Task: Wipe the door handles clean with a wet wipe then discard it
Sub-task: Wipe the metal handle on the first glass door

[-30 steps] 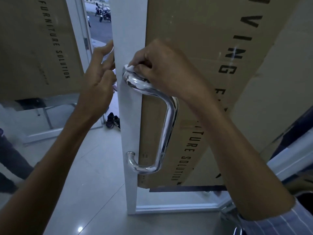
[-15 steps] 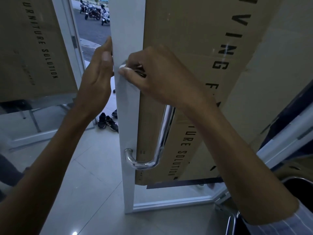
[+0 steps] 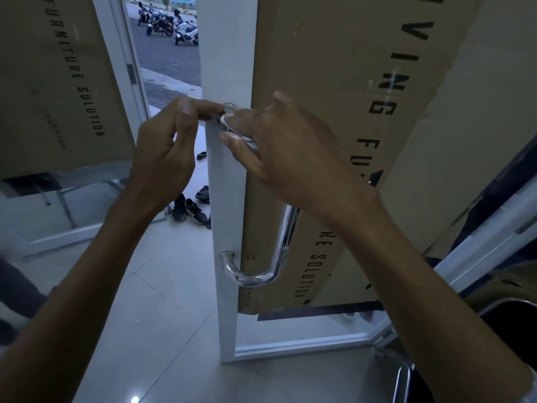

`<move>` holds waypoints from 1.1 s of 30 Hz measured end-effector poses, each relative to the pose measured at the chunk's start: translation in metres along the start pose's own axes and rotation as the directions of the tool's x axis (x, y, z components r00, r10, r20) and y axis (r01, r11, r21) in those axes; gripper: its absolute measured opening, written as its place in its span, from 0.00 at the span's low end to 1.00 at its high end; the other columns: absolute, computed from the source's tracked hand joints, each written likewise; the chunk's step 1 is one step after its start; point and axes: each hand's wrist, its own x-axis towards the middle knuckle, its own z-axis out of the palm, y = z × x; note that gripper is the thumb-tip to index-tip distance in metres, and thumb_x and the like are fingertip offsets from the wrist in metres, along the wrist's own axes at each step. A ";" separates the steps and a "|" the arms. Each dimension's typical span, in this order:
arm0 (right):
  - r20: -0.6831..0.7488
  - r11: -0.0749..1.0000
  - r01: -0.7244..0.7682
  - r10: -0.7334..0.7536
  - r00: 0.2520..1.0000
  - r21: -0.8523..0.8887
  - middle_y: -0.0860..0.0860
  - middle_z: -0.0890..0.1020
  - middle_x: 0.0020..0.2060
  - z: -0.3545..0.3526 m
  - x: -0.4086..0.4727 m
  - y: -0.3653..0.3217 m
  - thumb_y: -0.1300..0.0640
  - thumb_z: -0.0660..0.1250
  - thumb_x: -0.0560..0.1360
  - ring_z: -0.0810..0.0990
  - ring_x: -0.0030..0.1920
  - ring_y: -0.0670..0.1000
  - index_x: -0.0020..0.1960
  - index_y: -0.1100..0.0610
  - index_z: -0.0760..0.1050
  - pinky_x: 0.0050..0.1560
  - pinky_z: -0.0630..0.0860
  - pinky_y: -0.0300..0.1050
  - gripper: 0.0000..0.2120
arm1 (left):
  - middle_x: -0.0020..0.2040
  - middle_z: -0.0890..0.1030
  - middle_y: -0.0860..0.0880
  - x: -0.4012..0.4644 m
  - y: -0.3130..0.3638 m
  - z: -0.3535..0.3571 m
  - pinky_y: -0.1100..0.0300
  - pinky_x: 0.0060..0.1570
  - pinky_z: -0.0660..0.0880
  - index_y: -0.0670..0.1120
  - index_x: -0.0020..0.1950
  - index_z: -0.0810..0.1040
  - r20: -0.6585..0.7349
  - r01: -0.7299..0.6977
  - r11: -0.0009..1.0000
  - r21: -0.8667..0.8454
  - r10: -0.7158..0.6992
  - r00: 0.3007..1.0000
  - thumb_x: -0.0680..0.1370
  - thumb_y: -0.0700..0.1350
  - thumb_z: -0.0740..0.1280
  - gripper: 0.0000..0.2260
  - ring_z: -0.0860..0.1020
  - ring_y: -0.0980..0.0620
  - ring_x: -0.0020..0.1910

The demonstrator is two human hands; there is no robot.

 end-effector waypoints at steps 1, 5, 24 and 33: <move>0.021 1.000 0.009 -0.009 1.000 -0.011 0.49 0.79 0.71 0.001 0.003 -0.002 0.43 0.54 0.87 0.80 0.66 0.55 0.74 0.52 0.75 0.78 0.67 0.56 0.22 | 0.60 0.83 0.52 0.001 0.001 0.001 0.65 0.62 0.74 0.46 0.66 0.80 0.002 0.021 0.999 -0.024 -0.021 1.000 0.90 0.46 0.48 0.20 0.80 0.60 0.62; 0.042 0.999 0.047 -0.046 0.998 -0.016 0.51 0.75 0.76 0.006 -0.005 0.000 0.45 0.55 0.87 0.77 0.70 0.56 0.76 0.54 0.72 0.67 0.76 0.54 0.23 | 0.62 0.84 0.50 0.003 0.003 0.002 0.63 0.64 0.74 0.46 0.67 0.81 0.017 0.073 0.995 -0.067 -0.072 0.997 0.90 0.47 0.46 0.23 0.80 0.56 0.64; -0.042 0.996 0.051 -0.055 0.998 -0.077 0.55 0.72 0.78 0.019 -0.021 0.002 0.47 0.57 0.86 0.71 0.77 0.56 0.78 0.59 0.70 0.79 0.65 0.55 0.25 | 0.55 0.82 0.54 0.012 0.009 0.003 0.72 0.51 0.72 0.49 0.62 0.84 -0.018 -0.003 1.000 0.019 0.004 1.000 0.90 0.45 0.49 0.22 0.79 0.65 0.49; -0.014 0.994 -0.109 0.109 0.994 -0.002 0.49 0.74 0.42 0.002 0.022 -0.015 0.42 0.55 0.87 0.67 0.33 0.45 0.54 0.53 0.81 0.31 0.54 0.38 0.20 | 0.52 0.84 0.56 0.017 0.011 0.000 0.69 0.50 0.75 0.44 0.70 0.77 -0.044 0.050 0.996 -0.079 -0.054 0.998 0.90 0.47 0.48 0.20 0.82 0.64 0.48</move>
